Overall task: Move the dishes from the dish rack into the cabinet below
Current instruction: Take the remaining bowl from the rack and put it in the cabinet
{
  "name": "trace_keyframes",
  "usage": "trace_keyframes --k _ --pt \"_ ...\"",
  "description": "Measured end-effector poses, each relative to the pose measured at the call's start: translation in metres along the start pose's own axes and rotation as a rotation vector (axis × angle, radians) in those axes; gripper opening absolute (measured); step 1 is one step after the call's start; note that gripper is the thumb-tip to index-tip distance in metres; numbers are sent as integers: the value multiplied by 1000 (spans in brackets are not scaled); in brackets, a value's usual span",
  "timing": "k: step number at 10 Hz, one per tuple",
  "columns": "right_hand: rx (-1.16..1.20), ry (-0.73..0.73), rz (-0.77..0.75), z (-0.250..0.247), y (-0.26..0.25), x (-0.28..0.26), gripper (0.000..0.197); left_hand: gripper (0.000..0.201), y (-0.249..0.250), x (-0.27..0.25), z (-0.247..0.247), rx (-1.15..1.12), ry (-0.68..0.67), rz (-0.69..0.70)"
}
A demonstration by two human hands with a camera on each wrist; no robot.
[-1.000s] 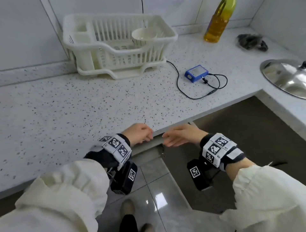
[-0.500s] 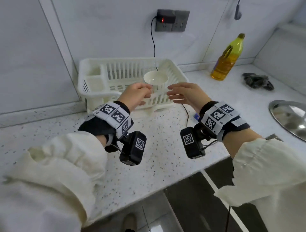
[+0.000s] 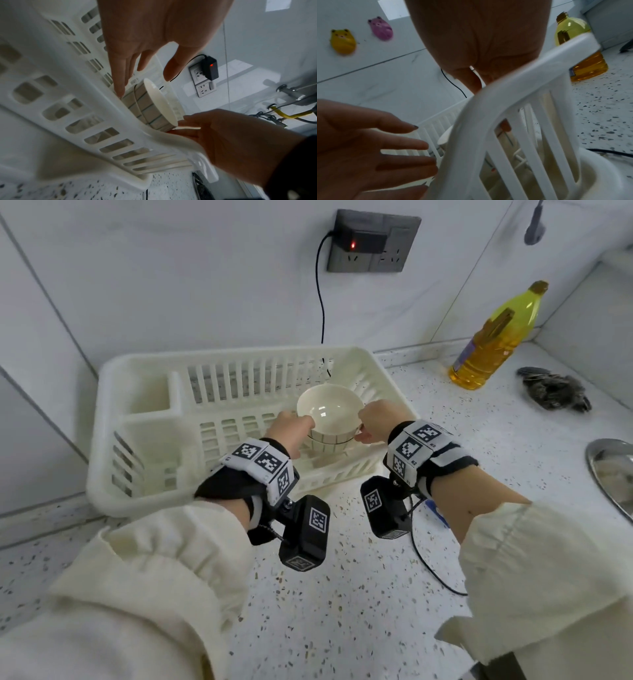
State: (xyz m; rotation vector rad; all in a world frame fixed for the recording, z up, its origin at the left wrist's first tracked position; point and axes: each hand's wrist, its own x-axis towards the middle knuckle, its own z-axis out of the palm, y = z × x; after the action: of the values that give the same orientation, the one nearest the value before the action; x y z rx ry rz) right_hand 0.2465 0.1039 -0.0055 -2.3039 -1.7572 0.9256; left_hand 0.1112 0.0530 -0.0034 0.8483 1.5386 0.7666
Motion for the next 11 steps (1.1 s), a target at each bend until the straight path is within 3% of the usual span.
trace_keyframes --k 1,2,3,5,6,9,11 --pt "-65 -12 -9 1 -7 1 47 48 0 13 3 -14 -16 -34" --pt "93 -52 86 6 -3 6 53 48 -1 24 7 -42 -19 -51" --pt "234 -181 134 7 -5 12 46 47 -4 31 12 -94 -41 -72" --pt "322 -206 39 8 -8 12 43 52 -7 32 13 -108 -8 -70" --pt "438 -139 12 0 -11 1 43 54 -3 28 6 -64 65 37" --pt "618 -36 -170 -40 3 -81 57 63 14 -47 4 -41 96 283" --pt "633 -34 -243 -49 56 -163 59 61 -13 -136 36 -83 95 347"
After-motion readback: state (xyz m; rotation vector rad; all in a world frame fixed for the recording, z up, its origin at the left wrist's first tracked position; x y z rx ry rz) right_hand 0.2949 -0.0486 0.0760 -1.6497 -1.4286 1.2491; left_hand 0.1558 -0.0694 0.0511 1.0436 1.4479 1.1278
